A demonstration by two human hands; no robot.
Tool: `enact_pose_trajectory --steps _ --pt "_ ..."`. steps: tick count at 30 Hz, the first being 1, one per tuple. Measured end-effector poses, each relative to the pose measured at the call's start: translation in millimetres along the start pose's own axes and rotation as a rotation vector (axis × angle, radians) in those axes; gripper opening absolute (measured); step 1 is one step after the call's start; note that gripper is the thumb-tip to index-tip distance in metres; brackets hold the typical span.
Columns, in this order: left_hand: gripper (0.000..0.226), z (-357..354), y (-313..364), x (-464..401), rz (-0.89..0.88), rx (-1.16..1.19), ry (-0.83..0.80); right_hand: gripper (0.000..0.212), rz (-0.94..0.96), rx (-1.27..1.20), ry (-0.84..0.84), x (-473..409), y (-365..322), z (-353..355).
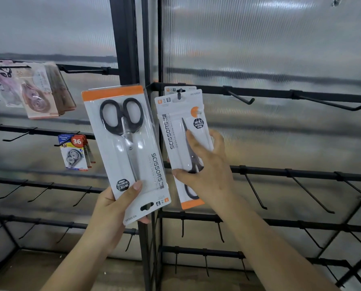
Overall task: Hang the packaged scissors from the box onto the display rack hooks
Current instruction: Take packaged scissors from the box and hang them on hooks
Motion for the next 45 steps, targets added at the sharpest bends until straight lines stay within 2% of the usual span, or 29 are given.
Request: enact_pose_trajectory --steps 6,9,11,13,18,20,28,32,36,45 --pt "0.086 -2.5 -1.3 -0.7 0.028 -0.011 0.003 0.086 -0.016 -0.001 -0.035 -10.5 -3.0 -4.2" --pt "0.074 -5.6 0.3 -0.4 0.021 -0.012 -0.012 0.086 -0.002 -0.082 -0.012 -7.3 -1.7 -5.5" --pt "0.065 -7.2 0.0 -0.1 0.02 -0.005 -0.028 0.083 0.07 -0.109 0.061 1.8 -0.6 -5.4" --pt "0.063 -7.7 -1.0 -0.1 0.018 -0.001 -0.037 0.078 0.168 -0.113 0.156 10.1 0.5 -4.5" --pt "0.068 -7.4 -1.9 1.7 0.016 -0.002 -0.034 0.072 0.216 -0.101 0.245 15.0 -7.1 3.0" --pt "0.075 -5.8 -3.4 2.8 0.016 -0.005 -0.023 0.075 0.207 -0.066 0.233 15.0 -9.5 3.3" --pt "0.063 -10.7 -7.9 7.9 0.029 -0.015 -0.054 0.078 0.045 -0.065 0.09 14.2 -13.3 7.7" --pt "0.045 -9.0 -7.3 8.9 0.029 -0.005 -0.05 0.076 0.034 -0.031 0.071 15.4 -22.0 18.3" --pt "0.064 -6.5 -7.6 10.7 0.031 -0.018 -0.04 0.075 0.048 -0.026 0.072 16.7 -29.7 25.4" --pt "0.064 -3.0 -3.6 13.7 0.027 -0.009 -0.035 0.078 0.014 0.022 0.033 14.0 -39.6 27.5"
Point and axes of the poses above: each hand's wrist, its own x-axis away from the middle knuckle, its own z-axis out of the back of the hand, y = z × x, the point moved 7 cm from there along -x, towards the middle knuckle, and after that the axes turned 1 degree about z, right-handed, at the moved point
